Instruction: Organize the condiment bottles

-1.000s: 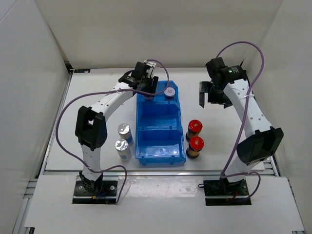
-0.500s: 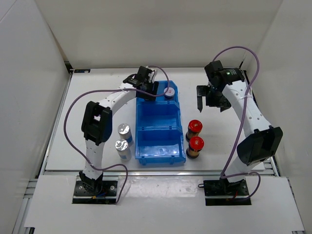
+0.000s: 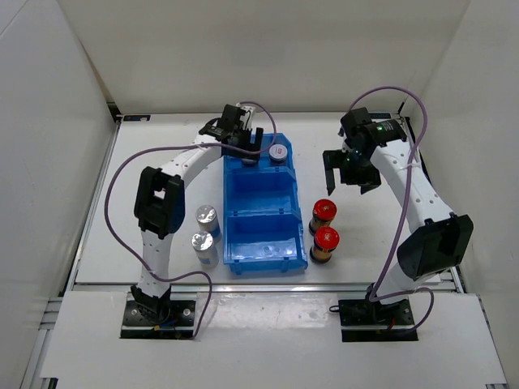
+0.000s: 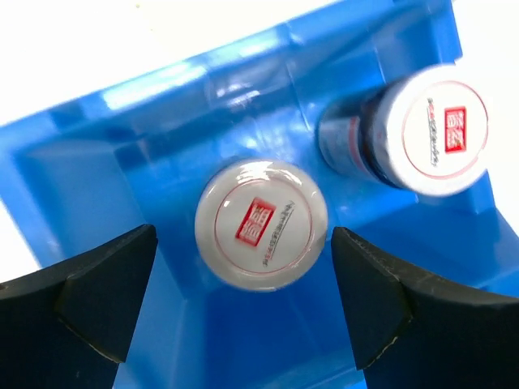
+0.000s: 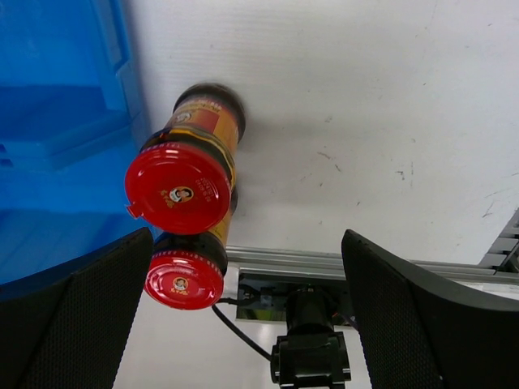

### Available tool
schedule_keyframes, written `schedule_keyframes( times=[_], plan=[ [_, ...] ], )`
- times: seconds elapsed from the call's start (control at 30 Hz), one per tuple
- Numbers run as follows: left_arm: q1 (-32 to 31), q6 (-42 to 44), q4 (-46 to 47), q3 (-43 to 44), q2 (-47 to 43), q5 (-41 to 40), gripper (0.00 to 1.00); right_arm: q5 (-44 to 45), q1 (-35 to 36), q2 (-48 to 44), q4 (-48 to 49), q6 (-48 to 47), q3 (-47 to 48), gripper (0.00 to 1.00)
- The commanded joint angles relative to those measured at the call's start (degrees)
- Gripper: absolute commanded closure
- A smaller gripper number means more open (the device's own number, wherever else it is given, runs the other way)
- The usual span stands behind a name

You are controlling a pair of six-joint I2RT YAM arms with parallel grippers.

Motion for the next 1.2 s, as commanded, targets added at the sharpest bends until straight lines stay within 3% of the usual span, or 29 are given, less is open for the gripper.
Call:
schedule_keyframes(
  times=[0.0, 0.37, 0.47, 0.8, 1.17],
  plan=[
    [1.19, -0.37, 1.35, 3.46, -2.11, -1.03, 0.0, -2.99, -0.2, -1.99, 0.43, -1.4, -1.18, 0.0],
    [1.19, -1.34, 1.36, 10.58, -11.94, -8.15, 0.0, -3.61, -0.2, -0.32, 1.58, -0.26, -4.26, 0.0],
    [1.19, -0.55, 0.75, 6.11, -18.09, -10.27, 0.0, -1.41, 1.02, -0.93, 1.58, 0.89, -4.78, 0.0],
    [4.71, 0.69, -4.09, -24.28, -41.3, -14.66, 0.0, -4.14, 3.84, -0.31, 5.88, 2.12, -7.16, 0.0],
    [5.94, -0.81, -7.78, -33.71, -47.9, -16.33, 0.0, -5.72, 5.6, 5.57, 8.17, 3.43, -11.81, 0.0]
  ],
)
